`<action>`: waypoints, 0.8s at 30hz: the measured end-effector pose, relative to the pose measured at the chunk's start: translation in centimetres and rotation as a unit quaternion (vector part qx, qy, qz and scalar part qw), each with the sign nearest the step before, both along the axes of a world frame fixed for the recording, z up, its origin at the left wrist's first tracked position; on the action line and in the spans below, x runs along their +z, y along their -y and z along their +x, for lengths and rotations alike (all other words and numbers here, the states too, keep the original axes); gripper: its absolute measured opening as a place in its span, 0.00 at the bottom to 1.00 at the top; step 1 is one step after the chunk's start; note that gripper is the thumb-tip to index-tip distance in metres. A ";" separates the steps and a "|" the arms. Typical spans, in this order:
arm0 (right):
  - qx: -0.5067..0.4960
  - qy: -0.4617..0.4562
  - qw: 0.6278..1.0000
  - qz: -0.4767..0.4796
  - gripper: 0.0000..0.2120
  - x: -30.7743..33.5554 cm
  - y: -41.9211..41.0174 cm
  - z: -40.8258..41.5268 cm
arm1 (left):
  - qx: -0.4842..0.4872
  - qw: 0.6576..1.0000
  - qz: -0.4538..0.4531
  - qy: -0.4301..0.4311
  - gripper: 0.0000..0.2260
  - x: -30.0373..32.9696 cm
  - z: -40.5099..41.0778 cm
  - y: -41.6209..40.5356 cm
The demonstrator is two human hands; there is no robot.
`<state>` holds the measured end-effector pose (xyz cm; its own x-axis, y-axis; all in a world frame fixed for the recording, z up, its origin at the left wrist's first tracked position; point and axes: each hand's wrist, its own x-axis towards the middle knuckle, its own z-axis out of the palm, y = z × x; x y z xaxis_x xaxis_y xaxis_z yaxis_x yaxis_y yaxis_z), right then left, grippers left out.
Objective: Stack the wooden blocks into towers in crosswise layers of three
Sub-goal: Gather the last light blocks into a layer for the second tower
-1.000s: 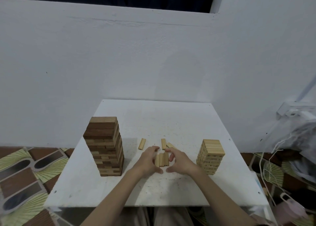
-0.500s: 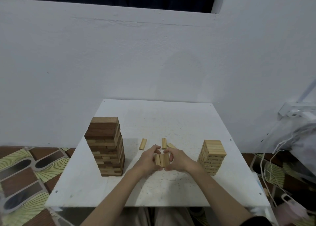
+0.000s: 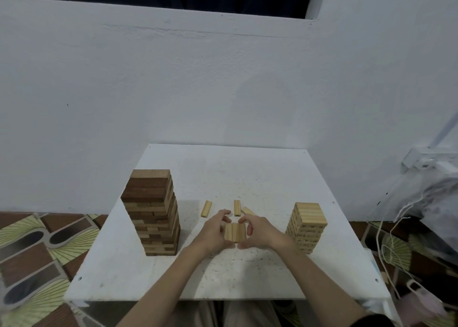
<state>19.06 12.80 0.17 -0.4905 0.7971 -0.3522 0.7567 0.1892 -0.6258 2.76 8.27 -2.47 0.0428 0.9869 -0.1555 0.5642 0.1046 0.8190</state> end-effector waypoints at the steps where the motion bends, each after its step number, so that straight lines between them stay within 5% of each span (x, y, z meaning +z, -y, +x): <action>1: 0.000 0.000 1.000 -0.001 0.31 0.0 0.0 0.0 | 0.003 1.000 0.001 -0.005 0.39 0.0 -0.1 0.0; 24: 0.009 -0.013 0.999 0.036 0.27 -0.4 0.4 0.3 | -0.026 0.999 -0.009 -0.028 0.38 0.0 -0.4 -0.1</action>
<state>19.39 12.40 -0.25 -0.5142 0.8106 -0.2801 0.7357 0.2490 -0.6299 2.37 8.32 -2.48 0.0855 0.9804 -0.1773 0.6147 0.0882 0.7838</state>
